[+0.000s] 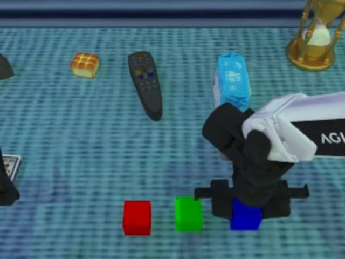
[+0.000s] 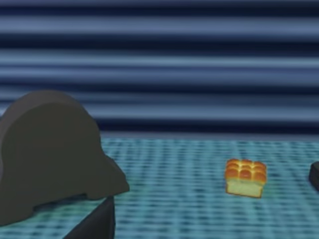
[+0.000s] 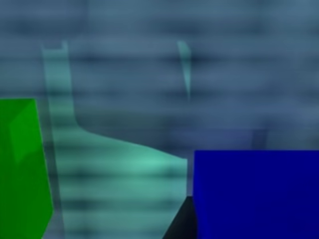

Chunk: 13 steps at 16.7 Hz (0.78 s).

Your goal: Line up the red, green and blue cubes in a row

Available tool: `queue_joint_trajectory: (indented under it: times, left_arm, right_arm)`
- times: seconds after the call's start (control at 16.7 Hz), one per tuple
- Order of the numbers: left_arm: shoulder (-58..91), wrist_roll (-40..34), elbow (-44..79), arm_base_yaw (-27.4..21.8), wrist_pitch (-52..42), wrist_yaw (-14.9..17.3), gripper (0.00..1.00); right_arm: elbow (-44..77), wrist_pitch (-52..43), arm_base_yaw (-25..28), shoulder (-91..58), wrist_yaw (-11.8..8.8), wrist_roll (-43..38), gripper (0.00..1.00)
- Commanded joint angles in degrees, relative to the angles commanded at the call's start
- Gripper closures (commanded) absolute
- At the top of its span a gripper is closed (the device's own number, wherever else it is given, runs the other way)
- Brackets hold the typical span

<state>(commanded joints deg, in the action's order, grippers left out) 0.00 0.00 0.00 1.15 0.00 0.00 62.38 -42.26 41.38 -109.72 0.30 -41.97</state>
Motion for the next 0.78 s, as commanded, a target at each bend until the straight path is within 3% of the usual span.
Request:
queue_joint_trajectory:
  times: [0.54,0.78]
  left_arm:
    - [0.00,0.00,0.00,0.00,0.00,0.00,0.00]
    - [0.00,0.00,0.00,0.00,0.00,0.00,0.00]
  right_arm:
    - [0.00,0.00,0.00,0.00,0.00,0.00,0.02]
    - [0.00,0.00,0.00,0.00,0.00,0.00,0.00]
